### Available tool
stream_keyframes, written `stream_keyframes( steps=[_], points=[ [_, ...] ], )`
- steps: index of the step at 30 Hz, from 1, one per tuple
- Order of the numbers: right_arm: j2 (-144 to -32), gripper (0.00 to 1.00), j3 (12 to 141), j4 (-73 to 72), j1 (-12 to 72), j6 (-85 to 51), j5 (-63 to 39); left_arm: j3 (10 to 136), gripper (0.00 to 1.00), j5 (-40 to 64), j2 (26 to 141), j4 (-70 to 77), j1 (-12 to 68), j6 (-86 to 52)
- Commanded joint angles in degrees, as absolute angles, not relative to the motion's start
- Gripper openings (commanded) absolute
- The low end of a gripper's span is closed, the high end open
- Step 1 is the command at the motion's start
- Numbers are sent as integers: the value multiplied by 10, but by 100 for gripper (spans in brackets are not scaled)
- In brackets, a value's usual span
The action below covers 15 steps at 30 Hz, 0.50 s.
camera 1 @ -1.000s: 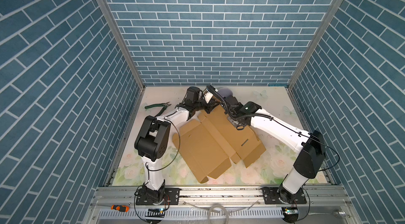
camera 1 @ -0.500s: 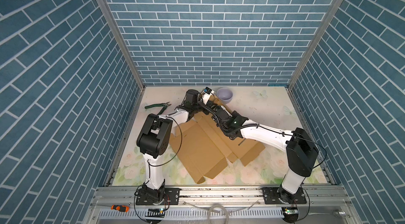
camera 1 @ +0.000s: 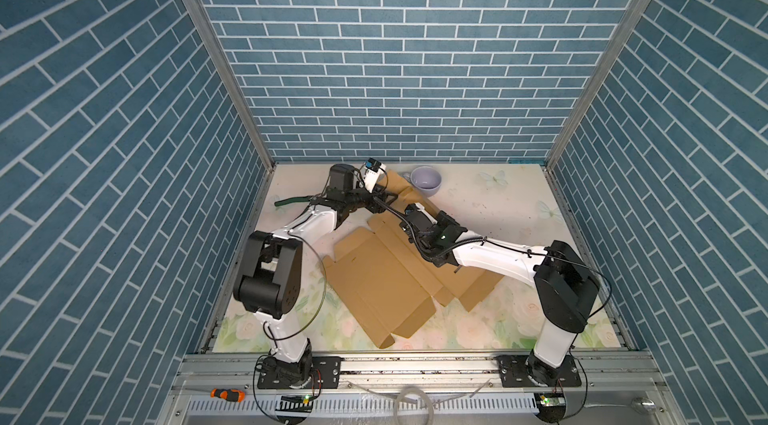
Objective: Assemble paper box
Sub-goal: First fold the bottom flaps of a flat cardboard box at the center of the table.
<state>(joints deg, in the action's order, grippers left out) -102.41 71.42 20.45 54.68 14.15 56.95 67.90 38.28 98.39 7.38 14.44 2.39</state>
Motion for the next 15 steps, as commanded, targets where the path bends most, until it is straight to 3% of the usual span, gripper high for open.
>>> stream_keyframes(
  steps=[1, 6, 10, 15],
  points=[
    [-1007, 0, 695, 176, 549, 187, 596, 649, 69, 364, 943, 2, 140, 20],
    [-1000, 0, 696, 163, 547, 210, 602, 582, 75, 291, 914, -19, 106, -63],
    [-999, 0, 692, 145, 546, 224, 593, 538, 77, 326, 948, 32, 81, -179],
    [-1003, 0, 691, 130, 543, 237, 584, 534, 81, 345, 1007, 75, 85, -193]
  ],
)
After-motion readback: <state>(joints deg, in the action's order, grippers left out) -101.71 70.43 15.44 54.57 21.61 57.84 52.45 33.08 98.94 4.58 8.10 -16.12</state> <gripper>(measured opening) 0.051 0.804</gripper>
